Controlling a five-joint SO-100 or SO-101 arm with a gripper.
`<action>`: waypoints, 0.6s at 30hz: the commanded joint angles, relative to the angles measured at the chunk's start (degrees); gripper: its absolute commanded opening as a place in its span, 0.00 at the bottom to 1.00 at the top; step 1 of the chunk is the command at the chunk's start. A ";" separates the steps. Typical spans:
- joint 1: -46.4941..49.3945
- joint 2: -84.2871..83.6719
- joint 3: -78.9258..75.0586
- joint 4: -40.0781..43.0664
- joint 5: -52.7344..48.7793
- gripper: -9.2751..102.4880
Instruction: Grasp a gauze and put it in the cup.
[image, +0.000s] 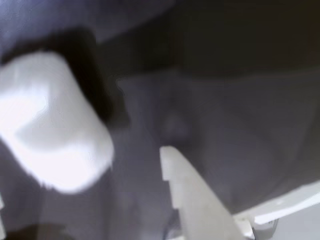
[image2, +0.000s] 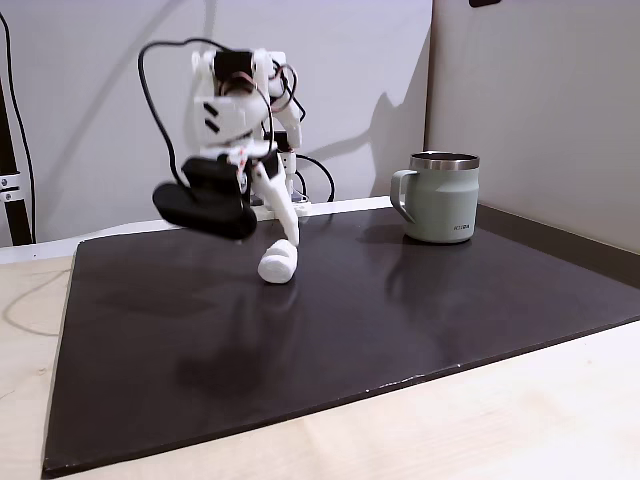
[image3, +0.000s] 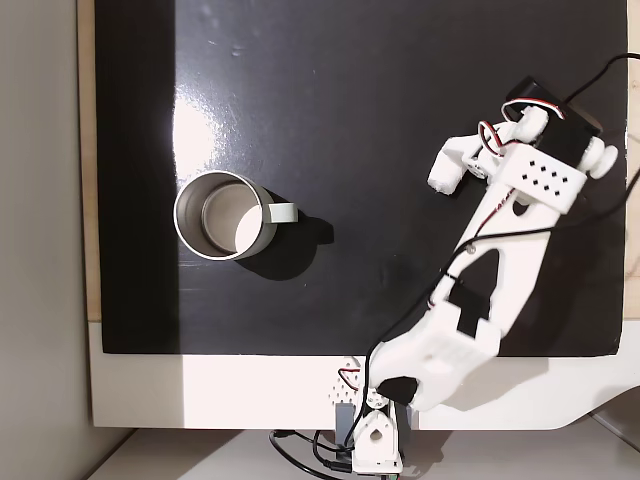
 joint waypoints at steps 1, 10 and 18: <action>-1.49 -2.37 -6.15 0.26 -0.09 0.40; -5.36 -9.14 -8.79 0.26 2.90 0.39; -5.89 -9.67 -6.59 0.26 3.25 0.31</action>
